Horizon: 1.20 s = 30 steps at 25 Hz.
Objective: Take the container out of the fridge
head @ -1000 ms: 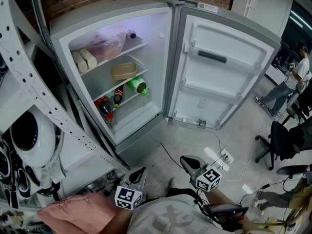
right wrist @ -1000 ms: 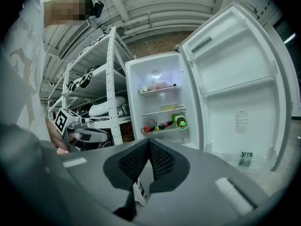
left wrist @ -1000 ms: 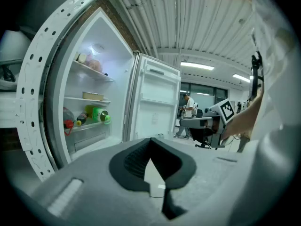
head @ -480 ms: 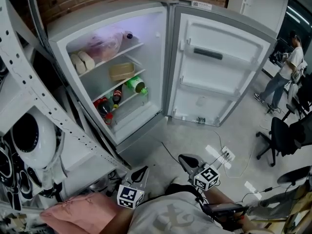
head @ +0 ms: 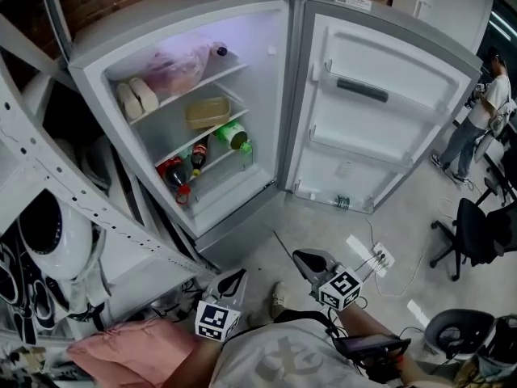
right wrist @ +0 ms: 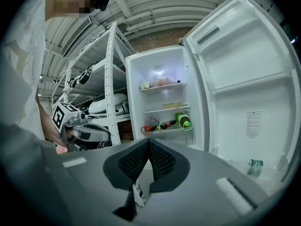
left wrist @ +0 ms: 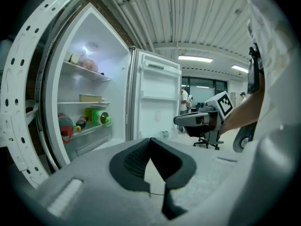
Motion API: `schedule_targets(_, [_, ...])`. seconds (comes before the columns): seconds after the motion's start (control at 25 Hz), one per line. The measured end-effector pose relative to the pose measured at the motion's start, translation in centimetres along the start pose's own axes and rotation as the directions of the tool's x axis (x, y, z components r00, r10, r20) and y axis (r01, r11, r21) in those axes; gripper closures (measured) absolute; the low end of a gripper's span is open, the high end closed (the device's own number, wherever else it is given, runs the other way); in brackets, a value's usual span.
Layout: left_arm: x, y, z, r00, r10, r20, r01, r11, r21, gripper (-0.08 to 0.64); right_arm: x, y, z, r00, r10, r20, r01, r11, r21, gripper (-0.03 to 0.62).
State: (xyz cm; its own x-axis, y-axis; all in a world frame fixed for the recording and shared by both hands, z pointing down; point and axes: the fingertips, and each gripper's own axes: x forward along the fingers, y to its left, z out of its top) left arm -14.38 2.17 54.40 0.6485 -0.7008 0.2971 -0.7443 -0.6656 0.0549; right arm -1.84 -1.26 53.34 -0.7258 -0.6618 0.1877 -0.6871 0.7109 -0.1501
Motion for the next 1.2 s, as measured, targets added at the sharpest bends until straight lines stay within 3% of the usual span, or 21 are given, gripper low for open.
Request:
schedule_targets(0.96, [12.2,11.3,6.2,0.986,0.158,-0.055,-0.154,0.985,0.074,0.557,12.5,-10.3,3.5,0.983,0.183,0.013,-0.184,0.983,0.013,0.584])
schedule_targets(1.2, [13.8,14.4,7.9,0.981,0.186,-0.054,-0.175,0.972,0.158,0.557,14.9,-11.3,4.4,0.977,0.215,0.007,-0.215,0.976,-0.01,0.584])
